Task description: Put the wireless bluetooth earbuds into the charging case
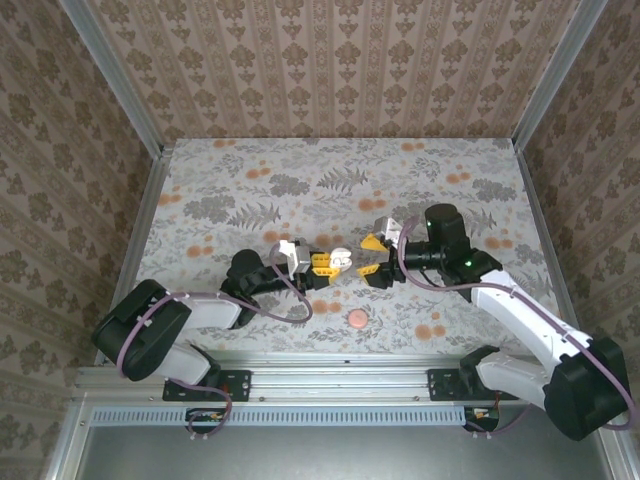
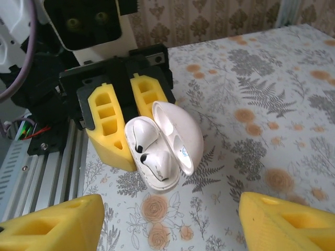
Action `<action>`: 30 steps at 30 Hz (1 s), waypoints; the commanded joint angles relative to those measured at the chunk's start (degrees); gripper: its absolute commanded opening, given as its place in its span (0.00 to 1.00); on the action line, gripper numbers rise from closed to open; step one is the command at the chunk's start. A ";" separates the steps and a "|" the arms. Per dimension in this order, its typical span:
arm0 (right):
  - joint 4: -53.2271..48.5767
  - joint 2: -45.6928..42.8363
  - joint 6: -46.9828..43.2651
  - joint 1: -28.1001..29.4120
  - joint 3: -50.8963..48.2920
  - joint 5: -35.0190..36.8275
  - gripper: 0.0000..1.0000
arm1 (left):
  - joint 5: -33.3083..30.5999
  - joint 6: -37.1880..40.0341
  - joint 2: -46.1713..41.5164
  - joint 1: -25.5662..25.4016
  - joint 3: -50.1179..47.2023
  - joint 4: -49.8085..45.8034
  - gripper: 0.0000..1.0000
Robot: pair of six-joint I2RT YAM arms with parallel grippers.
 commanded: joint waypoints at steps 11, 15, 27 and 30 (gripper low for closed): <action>-4.10 9.74 -11.35 3.79 6.83 -6.92 0.67 | 3.35 1.05 -0.79 -0.60 2.69 1.32 0.00; -4.30 11.65 -12.32 4.45 8.08 -9.05 0.63 | 3.17 1.17 -0.77 -0.54 2.69 1.27 0.00; -4.37 6.92 -15.73 4.10 6.87 -11.02 0.47 | 1.61 1.82 -0.59 -0.33 2.08 1.30 0.00; -4.01 3.92 -15.14 3.35 5.28 -10.63 0.47 | 1.39 1.81 -0.44 -0.26 2.20 1.31 0.00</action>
